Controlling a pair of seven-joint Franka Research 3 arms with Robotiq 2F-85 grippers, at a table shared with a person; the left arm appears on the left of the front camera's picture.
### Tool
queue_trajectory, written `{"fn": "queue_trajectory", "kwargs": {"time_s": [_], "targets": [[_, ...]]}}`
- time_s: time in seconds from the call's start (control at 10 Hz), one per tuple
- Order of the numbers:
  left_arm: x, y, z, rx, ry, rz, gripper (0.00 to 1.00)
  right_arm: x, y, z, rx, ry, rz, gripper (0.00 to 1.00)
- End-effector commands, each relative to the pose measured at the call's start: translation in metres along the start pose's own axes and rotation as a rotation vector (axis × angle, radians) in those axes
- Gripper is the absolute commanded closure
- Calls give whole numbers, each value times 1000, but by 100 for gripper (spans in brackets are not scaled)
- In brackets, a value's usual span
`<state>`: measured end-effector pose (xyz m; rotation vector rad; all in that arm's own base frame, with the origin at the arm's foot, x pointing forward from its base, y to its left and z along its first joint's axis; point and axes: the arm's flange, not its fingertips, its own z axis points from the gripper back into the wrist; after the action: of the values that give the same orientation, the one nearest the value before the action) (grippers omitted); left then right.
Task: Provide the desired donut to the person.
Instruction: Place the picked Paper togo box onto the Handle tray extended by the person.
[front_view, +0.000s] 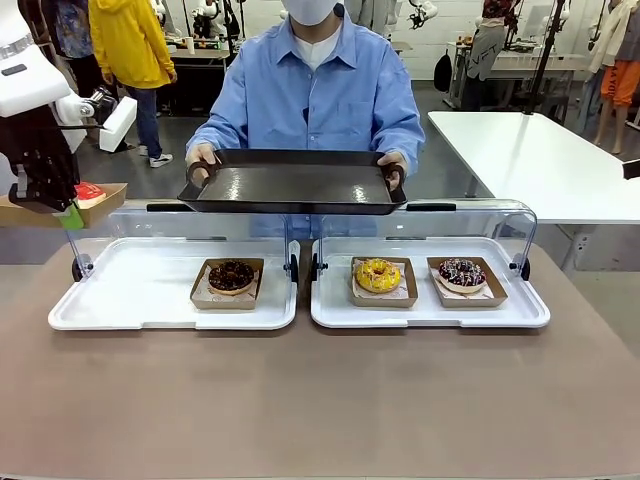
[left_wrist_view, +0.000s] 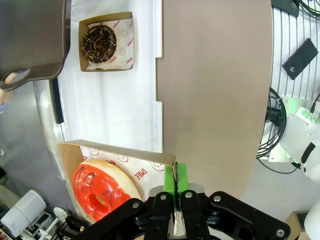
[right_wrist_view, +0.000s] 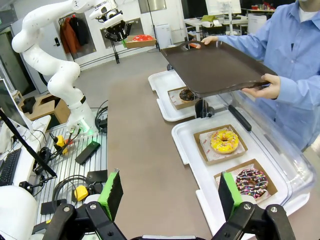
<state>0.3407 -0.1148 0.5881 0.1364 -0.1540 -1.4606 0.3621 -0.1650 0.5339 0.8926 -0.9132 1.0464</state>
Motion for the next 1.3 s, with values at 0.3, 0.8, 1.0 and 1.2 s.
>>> {"fn": "queue_trajectory", "kwargs": {"time_s": [0.3,0.8,1.0,1.2], "targets": [[22,-17,41,50,-9,-53,98,0,0,0,4,-7,3,0],[124,2,102,113,69,-156,98,0,0,0,4,-7,3,0],[165,22,103,106,57,-147,98,0,0,0,4,-7,3,0],[203,63,91,80,50,-114,98,0,0,0,4,-7,3,0]]}}
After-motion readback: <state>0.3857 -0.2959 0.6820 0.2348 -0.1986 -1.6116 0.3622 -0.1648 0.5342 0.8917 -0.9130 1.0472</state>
